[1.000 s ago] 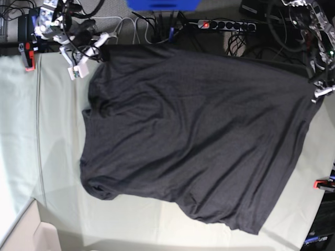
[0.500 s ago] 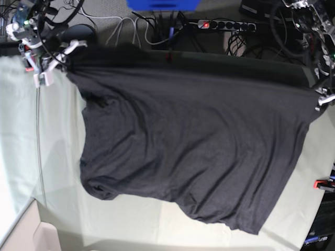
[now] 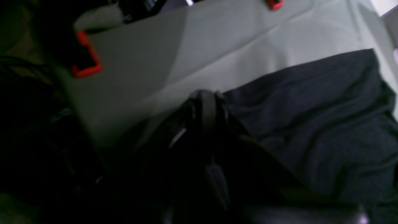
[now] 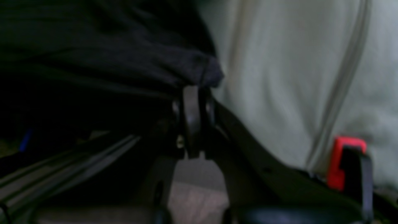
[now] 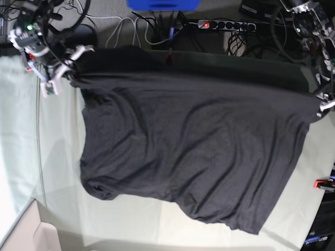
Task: Layout the t-shirt on the table in an organized manner, then fold the t-shirt properly
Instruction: 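Drag the held edge with both grippers across the shirt toward the hem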
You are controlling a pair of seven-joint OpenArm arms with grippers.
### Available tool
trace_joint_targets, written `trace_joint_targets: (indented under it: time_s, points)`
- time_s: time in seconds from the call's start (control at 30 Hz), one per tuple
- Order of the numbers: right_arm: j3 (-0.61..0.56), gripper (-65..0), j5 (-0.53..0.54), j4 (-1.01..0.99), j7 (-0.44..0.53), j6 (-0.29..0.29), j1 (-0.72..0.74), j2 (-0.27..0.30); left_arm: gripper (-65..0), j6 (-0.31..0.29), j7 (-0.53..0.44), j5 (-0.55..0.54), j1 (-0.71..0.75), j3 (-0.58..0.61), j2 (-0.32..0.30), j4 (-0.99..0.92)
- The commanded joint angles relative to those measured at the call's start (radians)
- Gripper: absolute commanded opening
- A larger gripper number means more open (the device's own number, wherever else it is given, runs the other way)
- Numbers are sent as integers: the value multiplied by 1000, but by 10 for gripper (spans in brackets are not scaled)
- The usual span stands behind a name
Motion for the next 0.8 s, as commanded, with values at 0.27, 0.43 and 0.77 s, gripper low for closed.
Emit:
trace_joint_targets:
  time_s: [0.27,0.43,0.77]
  points:
    - [-16,-650,5,-155,19,-8,93,22,-650,-2,-23,14,-72,-1,-40,4]
    - [-16,-650,5,-168,19,-8,128,36,-650,-2,-21,15,-126,-1,-41,-13]
    - [-16,-650,3,-207,19,-8,229,62,-650,-2,-27,15,-221,148,-109,-176]
